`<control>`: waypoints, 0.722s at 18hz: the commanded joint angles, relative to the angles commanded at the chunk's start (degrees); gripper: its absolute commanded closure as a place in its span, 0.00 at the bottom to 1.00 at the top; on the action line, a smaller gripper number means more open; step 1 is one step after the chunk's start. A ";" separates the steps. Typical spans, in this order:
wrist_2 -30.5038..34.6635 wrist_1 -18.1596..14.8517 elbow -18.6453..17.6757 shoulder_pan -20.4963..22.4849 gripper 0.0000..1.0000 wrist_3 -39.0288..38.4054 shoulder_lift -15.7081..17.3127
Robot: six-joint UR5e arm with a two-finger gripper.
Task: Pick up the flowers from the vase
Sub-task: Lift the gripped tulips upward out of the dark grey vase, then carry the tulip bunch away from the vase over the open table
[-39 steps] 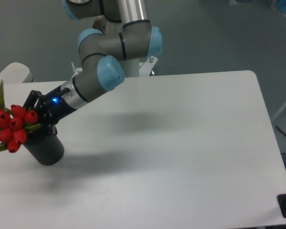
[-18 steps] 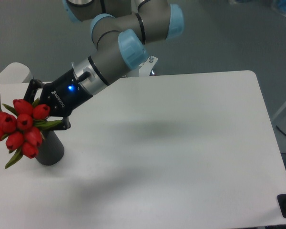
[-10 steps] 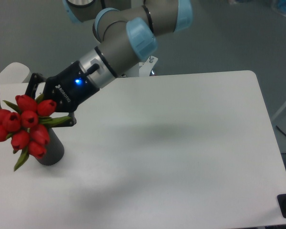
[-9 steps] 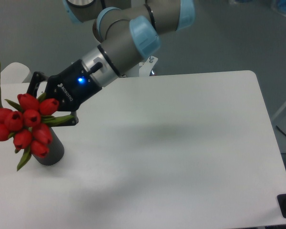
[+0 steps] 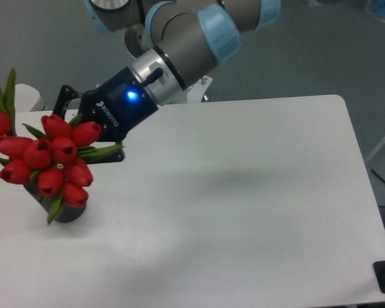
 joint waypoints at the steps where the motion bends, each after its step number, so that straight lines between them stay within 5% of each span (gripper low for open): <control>1: 0.96 0.44 1.67 0.18 0.76 0.00 -0.97; 6: 21.33 0.35 5.20 -0.17 0.82 4.91 -3.00; 13: 34.96 -1.84 3.88 -0.70 0.85 16.34 -2.91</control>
